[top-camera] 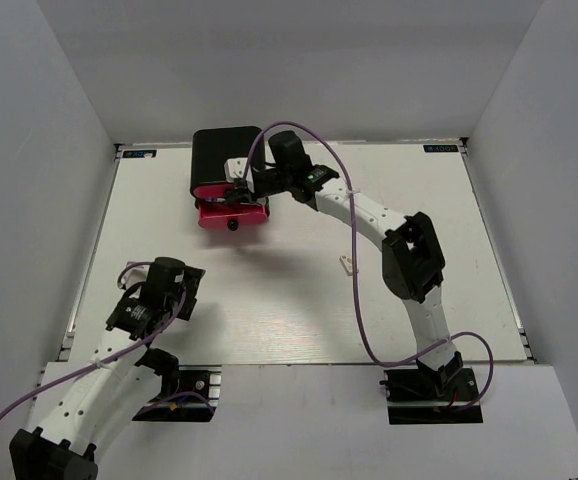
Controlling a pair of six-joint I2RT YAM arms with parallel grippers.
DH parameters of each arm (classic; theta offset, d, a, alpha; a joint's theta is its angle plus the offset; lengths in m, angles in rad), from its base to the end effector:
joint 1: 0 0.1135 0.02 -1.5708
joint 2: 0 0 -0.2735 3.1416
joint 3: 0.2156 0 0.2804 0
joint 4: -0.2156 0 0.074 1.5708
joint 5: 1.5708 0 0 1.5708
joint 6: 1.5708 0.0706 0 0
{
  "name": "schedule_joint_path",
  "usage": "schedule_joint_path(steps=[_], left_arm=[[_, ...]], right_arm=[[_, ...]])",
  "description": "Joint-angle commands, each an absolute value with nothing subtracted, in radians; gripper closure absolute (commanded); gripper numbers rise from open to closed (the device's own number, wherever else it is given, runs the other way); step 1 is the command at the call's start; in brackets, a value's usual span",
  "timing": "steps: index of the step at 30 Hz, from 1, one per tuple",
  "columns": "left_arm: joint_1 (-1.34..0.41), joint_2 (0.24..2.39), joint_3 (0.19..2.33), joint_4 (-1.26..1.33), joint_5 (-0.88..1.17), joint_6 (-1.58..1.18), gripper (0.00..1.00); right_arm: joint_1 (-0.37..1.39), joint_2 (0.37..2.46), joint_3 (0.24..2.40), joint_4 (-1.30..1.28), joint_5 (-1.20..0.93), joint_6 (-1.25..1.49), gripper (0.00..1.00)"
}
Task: Sort the stationery into containers
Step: Place the stationery into the container, then close the drawer
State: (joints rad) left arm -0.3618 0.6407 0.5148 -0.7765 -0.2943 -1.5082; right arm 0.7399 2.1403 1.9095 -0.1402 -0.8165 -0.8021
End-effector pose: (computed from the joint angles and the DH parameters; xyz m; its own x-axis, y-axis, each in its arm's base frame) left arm 0.1641 -0.0402 0.1910 -0.2162 -0.9394 -0.2660 -0.7219 0.3372 -0.6043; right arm 0.3803 0.4168 0.2952 0.5063 -0.2043 -0.8378 -0.8621 -0.1424 -0.4862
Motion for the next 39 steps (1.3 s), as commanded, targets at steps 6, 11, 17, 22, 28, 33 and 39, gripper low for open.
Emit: schedule_joint_path(steps=[6, 11, 17, 22, 28, 33, 39], left_arm=[[-0.364, 0.657, 0.508, -0.753, -0.282, -1.500, 0.18], [-0.364, 0.647, 0.508, -0.764, -0.282, -1.500, 0.18], [-0.364, 0.647, 0.508, -0.773, -0.282, -1.500, 0.18], [-0.364, 0.647, 0.508, -0.773, -0.282, -1.500, 0.18], [-0.364, 0.638, 0.508, -0.773, -0.282, -1.500, 0.18], [-0.364, 0.638, 0.508, -0.773, -0.282, -1.500, 0.18], [-0.364, 0.638, 0.508, -0.773, -0.282, -1.500, 0.18]], right_arm=[[0.739, 2.220, 1.954, 0.017, -0.848, -0.710, 0.99], [0.738, 2.241, 1.956, 0.037, -0.833, -0.703, 0.77], [0.733, 2.198, 1.895, 0.058, -0.827, -0.707, 0.54], [0.733, 2.145, 1.858, 0.097, -0.847, -0.670, 0.60], [0.732, 2.112, 1.839, -0.047, -0.957, -0.718, 1.00], [0.738, 2.131, 1.882, -0.279, -0.985, -0.915, 1.00], [0.741, 2.138, 1.841, -0.417, -0.868, -1.009, 1.00]])
